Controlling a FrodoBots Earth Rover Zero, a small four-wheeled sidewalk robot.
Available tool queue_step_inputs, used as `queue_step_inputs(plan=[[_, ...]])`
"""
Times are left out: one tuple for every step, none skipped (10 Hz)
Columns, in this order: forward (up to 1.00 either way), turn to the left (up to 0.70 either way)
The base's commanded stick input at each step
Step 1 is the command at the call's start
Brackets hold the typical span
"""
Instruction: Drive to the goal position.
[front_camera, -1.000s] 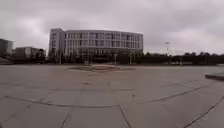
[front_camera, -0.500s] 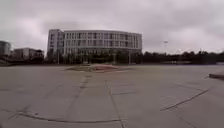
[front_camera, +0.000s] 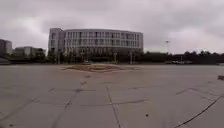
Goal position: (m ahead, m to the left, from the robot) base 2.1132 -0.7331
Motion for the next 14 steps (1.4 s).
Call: queue_step_inputs(plan=[[0.7,0.03],[0.7,0.03],[0.7,-0.09],[0.7,-0.23],[0.7,-0.23],[0.7,-0.23],[0.7,-0.23],[0.7,-0.21],[0.7,-0.07],[0.7,0.03],[0.7,0.03],[0.7,0.03],[0.7,0.03],[0.7,0.03]])
